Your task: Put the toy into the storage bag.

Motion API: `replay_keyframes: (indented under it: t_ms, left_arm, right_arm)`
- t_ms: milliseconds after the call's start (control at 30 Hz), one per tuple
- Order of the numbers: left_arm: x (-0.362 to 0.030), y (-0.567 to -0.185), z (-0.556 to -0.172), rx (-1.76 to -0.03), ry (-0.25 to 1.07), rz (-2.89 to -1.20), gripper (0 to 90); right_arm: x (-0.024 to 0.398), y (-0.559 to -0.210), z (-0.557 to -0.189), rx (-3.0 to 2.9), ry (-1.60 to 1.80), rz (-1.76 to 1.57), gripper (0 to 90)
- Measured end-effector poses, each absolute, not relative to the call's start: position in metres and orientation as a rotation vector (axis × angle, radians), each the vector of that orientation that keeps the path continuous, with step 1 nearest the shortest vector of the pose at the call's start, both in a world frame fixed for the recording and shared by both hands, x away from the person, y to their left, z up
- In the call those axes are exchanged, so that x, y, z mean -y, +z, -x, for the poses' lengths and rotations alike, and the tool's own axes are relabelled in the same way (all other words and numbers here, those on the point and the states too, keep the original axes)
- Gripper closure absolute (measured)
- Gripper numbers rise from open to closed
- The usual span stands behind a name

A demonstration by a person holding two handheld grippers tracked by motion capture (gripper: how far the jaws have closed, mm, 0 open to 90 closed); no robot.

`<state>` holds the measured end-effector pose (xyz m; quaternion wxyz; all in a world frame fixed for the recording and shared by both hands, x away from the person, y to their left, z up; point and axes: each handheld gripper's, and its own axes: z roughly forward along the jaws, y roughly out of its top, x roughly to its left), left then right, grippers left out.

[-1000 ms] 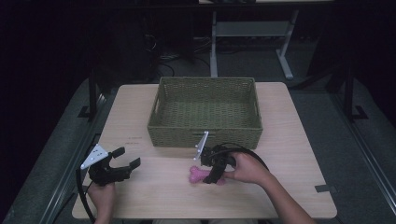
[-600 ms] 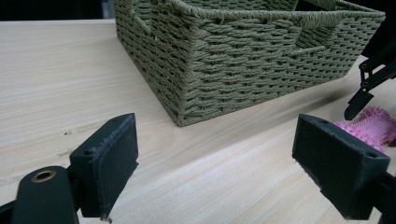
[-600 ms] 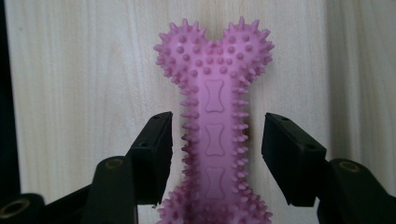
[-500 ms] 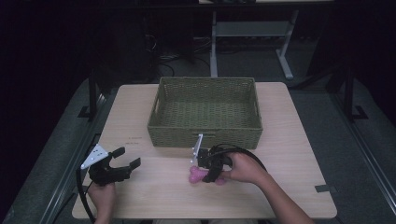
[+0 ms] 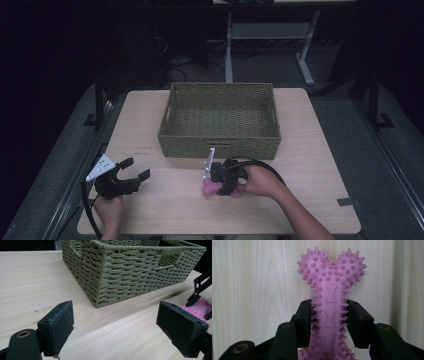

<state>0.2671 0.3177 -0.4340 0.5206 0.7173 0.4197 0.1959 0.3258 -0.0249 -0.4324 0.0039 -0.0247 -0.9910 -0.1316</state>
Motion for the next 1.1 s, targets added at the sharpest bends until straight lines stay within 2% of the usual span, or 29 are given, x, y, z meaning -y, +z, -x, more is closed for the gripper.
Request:
replay_keyframes:
  t_ms: [300, 1100]
  left_arm:
    - [-0.319, -0.434, -0.267, -1.008, 0.471, -1.720, 13.9]
    - [-0.318, -0.434, -0.267, -1.005, 0.469, -1.721, 13.9]
  right_arm:
    - [0.028, -0.429, -0.327, 3.070, -0.442, 0.073, 58.0]
    - [0.051, -0.376, -0.342, 3.016, -0.623, 0.129, 58.0]
